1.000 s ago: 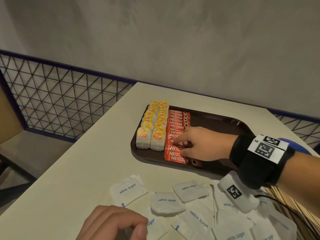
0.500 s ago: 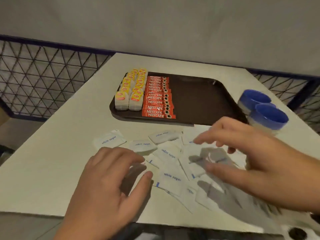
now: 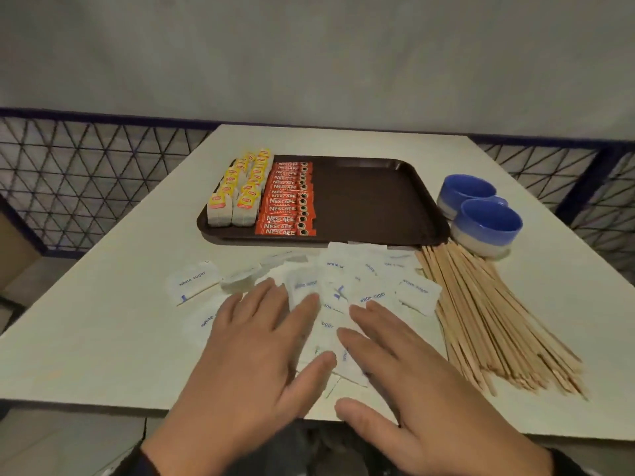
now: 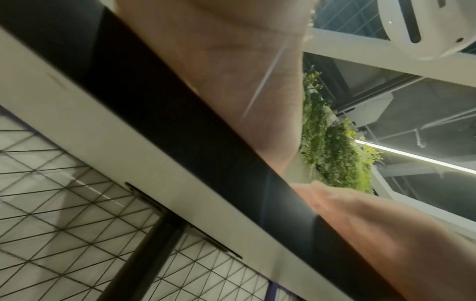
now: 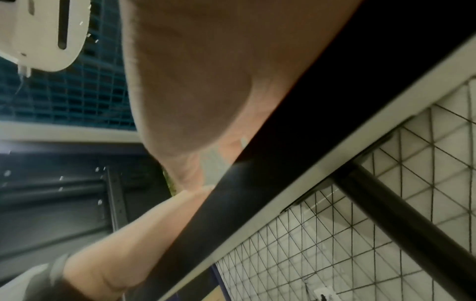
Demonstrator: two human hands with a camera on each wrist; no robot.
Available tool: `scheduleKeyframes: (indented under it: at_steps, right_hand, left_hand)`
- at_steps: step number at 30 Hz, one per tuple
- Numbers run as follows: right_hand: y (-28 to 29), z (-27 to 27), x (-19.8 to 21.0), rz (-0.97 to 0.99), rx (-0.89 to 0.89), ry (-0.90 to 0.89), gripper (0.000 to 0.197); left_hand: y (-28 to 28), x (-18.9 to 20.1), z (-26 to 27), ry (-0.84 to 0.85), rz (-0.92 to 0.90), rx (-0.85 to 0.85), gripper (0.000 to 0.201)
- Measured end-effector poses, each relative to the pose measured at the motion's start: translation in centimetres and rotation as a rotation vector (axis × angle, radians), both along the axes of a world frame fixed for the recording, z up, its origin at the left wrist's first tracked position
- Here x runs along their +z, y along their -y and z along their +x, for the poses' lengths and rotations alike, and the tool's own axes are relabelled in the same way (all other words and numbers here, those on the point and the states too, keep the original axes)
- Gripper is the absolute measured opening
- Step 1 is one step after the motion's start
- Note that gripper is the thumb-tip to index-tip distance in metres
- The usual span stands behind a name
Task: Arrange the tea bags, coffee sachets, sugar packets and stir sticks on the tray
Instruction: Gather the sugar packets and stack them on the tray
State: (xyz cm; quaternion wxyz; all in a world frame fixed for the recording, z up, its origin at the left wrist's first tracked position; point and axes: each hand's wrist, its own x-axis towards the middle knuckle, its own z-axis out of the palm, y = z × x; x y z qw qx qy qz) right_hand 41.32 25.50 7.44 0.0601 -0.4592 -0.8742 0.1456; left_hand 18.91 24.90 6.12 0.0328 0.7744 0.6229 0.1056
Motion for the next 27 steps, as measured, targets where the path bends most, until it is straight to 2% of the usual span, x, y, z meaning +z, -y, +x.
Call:
scheduleKeyframes:
  at_steps: [1,5,8,10,11,13,15,16,18,19,21,27]
  right_hand:
    - [-0.1,0.3,-0.2,0.019,-0.028,-0.075,0.066]
    - [-0.8,0.7,-2.2,0.295,-0.150,-0.289,0.040]
    - [-1.4,-0.8,-3.1,0.347,-0.102,-0.316,0.051]
    - [-1.9,-1.5,-3.1,0.336,-0.059,-0.354,0.059]
    - [-2.2,-1.6,-2.9,0.322,-0.066,-0.417,0.057]
    - [-2.5,-1.6,-2.4,0.281,-0.101,-0.631,0.044]
    - [-2.5,-1.7,-1.6,0.271,-0.161,-0.847,0.031]
    - [-2.5,-1.7,-1.5,0.236,-0.204,-0.959,0.028]
    - [-2.3,-1.8,-1.3,0.089,-0.298,-1.201,0.036]
    - [-2.2,-1.9,-1.4,0.032,-0.341,-1.297,0.041]
    - [-2.2,-2.2,-1.4,-0.041,-0.388,-1.442,0.037]
    - [-2.3,-2.0,-1.3,-0.161,-0.356,-1.521,0.035]
  left_hand:
    - [-0.1,0.1,-0.3,0.034,0.002,0.042,0.070]
    - [0.1,0.1,-0.6,0.246,0.086,0.091,0.057]
    - [0.2,0.1,-0.1,0.421,0.313,0.106,0.041]
    - [0.1,0.3,0.7,0.640,0.394,0.147,0.029]
    - [0.1,0.4,1.2,0.781,0.395,0.165,0.026]
    - [-0.2,0.7,2.2,1.043,0.347,0.183,0.026]
    - [-0.4,0.6,2.7,1.188,0.291,0.197,0.032]
    - [-0.5,0.6,2.8,1.223,0.261,0.214,0.035]
    - [-0.7,0.6,2.8,1.263,0.221,0.235,0.035]
    - [-0.7,0.7,2.8,1.276,0.215,0.234,0.034]
    - [-0.9,0.9,2.8,1.288,0.213,0.224,0.029]
    - [-1.0,1.0,3.9,1.240,0.180,0.145,0.029]
